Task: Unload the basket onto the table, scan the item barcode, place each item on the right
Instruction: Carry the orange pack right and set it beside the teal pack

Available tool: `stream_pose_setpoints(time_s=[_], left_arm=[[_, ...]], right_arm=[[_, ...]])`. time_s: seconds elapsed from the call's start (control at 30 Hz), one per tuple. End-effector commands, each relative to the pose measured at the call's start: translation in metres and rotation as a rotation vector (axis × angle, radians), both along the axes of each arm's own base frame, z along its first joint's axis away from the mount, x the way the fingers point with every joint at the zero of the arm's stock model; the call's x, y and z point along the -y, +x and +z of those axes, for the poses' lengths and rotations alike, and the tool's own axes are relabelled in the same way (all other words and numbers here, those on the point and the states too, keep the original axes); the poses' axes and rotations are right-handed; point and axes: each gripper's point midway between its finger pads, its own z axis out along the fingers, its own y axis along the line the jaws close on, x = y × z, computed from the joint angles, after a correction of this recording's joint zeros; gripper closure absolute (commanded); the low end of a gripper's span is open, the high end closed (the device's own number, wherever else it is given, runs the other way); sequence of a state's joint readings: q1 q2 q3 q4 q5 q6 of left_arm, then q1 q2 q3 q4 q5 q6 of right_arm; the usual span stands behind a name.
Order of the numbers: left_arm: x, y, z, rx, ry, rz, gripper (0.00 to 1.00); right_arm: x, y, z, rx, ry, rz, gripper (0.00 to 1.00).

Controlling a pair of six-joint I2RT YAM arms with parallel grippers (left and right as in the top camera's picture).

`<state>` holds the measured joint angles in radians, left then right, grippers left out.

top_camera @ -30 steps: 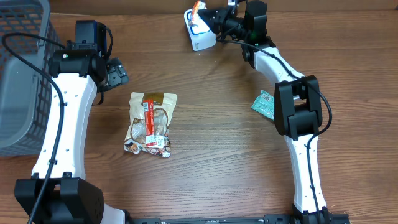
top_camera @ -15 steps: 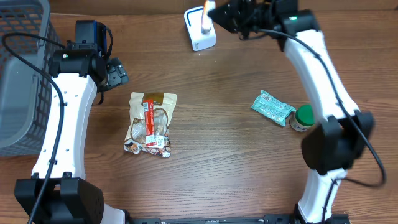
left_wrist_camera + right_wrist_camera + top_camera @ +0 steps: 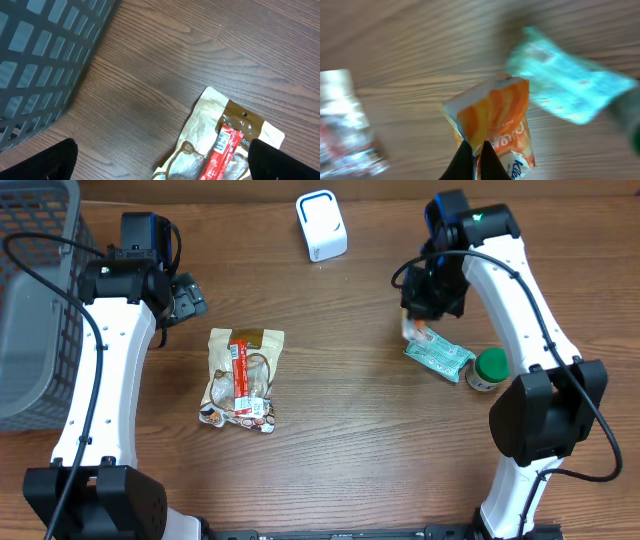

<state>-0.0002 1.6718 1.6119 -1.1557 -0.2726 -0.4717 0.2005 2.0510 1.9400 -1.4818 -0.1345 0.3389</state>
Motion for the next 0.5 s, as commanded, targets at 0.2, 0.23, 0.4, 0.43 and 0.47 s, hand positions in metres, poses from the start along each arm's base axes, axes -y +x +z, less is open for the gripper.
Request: stream_pose_setpoints(time_s=[0.2,0.23,0.4,0.43,0.47], left_arm=[[0.001,0.001,0.007,0.022,-0.005,0.002,0.00],[0.001,0.001,0.007,0.022,-0.005,0.002,0.00],[0.001,0.001,0.007,0.022,-0.005,0.002,0.00],[0.001,0.001,0.007,0.022,-0.005,0.002,0.00],[0.001,0.001,0.007,0.022,-0.005,0.002,0.00]], right_arm=[[0.037,-0.013,-0.045,-0.053,-0.200,0.028,0.66],[0.037,-0.015,-0.047,-0.060,-0.202,0.028,0.51],[0.038,-0.020,-0.061,-0.077,-0.204,0.030,0.21],[0.038,-0.019,-0.062,-0.074,-0.203,0.029,0.21],[0.037,-0.019,-0.062,-0.073,-0.196,0.029,0.21]])
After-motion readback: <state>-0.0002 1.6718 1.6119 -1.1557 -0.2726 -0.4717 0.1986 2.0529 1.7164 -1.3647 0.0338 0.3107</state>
